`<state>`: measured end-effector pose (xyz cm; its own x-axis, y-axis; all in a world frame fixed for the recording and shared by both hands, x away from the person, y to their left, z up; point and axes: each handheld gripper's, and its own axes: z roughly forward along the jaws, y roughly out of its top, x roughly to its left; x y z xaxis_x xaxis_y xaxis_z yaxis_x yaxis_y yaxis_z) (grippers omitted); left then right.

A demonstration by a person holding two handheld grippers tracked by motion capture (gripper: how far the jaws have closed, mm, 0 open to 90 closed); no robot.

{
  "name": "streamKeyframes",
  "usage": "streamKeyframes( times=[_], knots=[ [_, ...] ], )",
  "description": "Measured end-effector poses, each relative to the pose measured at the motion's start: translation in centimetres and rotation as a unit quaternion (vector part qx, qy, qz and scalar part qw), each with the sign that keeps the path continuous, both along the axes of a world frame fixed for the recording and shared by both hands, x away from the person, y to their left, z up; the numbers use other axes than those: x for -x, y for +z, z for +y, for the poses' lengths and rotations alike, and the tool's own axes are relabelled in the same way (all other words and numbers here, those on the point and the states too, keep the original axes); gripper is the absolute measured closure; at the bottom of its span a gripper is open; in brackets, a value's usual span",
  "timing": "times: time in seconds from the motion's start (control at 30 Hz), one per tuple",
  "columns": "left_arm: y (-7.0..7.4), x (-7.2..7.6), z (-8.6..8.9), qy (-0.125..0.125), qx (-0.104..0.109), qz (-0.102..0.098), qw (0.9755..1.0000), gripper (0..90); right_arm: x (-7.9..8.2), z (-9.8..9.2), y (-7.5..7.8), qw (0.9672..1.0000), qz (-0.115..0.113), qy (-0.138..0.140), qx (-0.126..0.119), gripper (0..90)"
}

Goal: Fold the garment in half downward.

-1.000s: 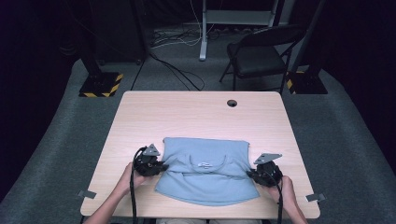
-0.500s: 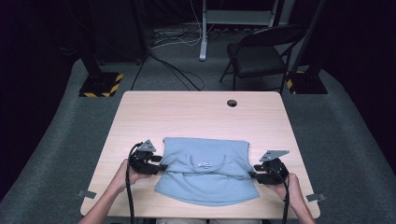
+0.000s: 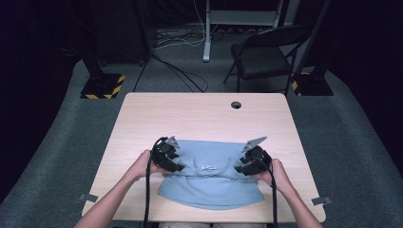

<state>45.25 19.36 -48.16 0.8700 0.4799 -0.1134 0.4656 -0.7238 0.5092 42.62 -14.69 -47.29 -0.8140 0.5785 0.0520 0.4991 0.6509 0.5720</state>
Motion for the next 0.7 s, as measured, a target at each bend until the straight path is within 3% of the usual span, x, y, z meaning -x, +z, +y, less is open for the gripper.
streamKeyframes(
  times=[0.07,0.2,0.37,0.47,0.7],
  knots=[
    [-0.5,-0.3,-0.3,-0.004,-0.003,0.017,0.9998,40.4,-0.6,0.4,-0.3,0.9999,0.010,0.006,0.005,49.6],
    [-0.9,-0.5,-0.3,-0.004,-0.001,0.025,0.9997,40.6,-1.2,0.4,-0.9,0.9995,0.028,0.007,0.012,47.6],
    [-0.9,-0.6,-0.2,-0.005,0.000,0.024,0.9997,44.8,-1.3,-0.5,-0.6,0.9998,0.012,-0.012,0.009,46.3],
    [-1.0,-0.7,-0.1,-0.003,0.002,0.023,0.9997,48.7,-1.5,-0.6,-0.8,0.9996,0.021,-0.013,0.017,47.4],
    [-1.0,-0.2,0.1,0.007,0.010,0.003,0.9999,63.1,-1.1,-0.3,-1.2,0.9996,0.023,-0.010,0.014,78.7]
  ],
)
